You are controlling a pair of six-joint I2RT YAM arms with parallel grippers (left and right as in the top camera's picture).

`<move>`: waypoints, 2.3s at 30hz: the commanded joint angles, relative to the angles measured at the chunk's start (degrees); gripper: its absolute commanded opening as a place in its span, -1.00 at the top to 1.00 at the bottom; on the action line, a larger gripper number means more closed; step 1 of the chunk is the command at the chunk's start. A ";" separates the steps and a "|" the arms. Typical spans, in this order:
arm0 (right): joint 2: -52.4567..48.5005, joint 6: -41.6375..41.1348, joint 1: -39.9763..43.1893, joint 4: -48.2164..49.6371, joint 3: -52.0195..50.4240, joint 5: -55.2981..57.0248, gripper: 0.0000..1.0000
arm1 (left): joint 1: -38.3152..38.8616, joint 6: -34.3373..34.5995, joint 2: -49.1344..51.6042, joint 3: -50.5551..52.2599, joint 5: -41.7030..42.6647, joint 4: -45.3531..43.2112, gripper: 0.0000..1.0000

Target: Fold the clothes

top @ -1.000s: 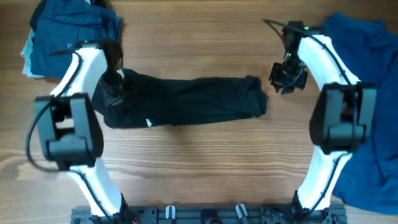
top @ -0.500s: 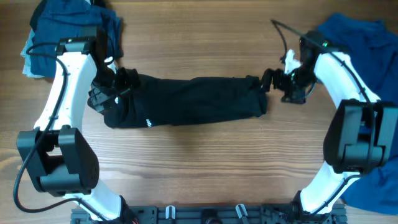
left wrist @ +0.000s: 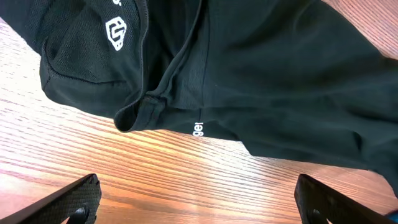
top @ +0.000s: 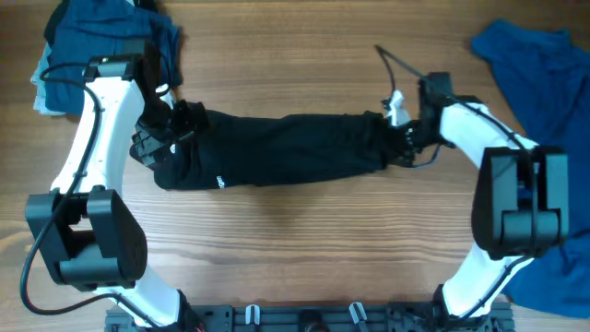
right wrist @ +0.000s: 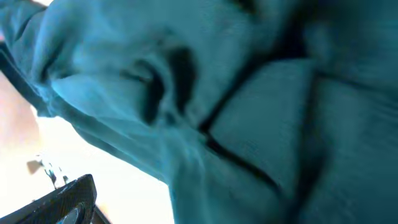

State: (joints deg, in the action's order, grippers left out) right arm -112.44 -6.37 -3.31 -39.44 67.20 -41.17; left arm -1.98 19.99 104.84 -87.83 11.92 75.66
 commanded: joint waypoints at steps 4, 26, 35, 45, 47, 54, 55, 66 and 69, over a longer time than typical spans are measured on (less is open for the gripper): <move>-3.82 -9.33 -4.07 4.33 -1.64 7.19 -0.10 | 0.28 -0.11 0.09 0.15 0.70 0.28 -1.00; 5.62 -16.41 1.66 -22.03 11.69 47.45 0.91 | 0.28 -0.07 0.09 0.15 0.76 -0.87 -1.00; 3.61 -19.15 -20.06 -16.31 10.03 48.94 0.53 | 0.28 -0.09 0.09 0.15 1.16 -0.83 -1.00; 4.22 -20.20 -21.05 -20.90 13.33 48.04 -0.30 | 0.28 -0.09 0.09 0.15 1.14 -0.44 -1.00; 5.49 -20.85 -19.50 -23.74 16.41 47.95 -0.32 | 0.28 -0.11 0.09 0.15 1.14 -0.44 -1.00; 8.72 -9.64 -7.87 -22.29 23.08 33.94 -0.50 | 0.28 -0.09 0.09 0.15 1.14 -0.44 -1.00; 8.44 -9.42 -6.73 -21.99 22.77 32.13 -0.42 | 0.28 -0.09 0.09 0.15 1.14 -0.44 -1.00; -3.10 -12.33 -9.75 -15.85 17.40 20.92 0.68 | 0.28 -0.11 0.09 0.15 1.16 0.00 -1.00; -5.70 -11.58 -10.95 -14.08 17.40 17.25 0.68 | 0.28 -0.11 0.09 0.15 1.14 0.09 -1.00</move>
State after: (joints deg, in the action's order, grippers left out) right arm -115.70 -17.93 -13.23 -54.94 84.84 -18.09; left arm -1.98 19.99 104.86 -87.83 12.14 75.57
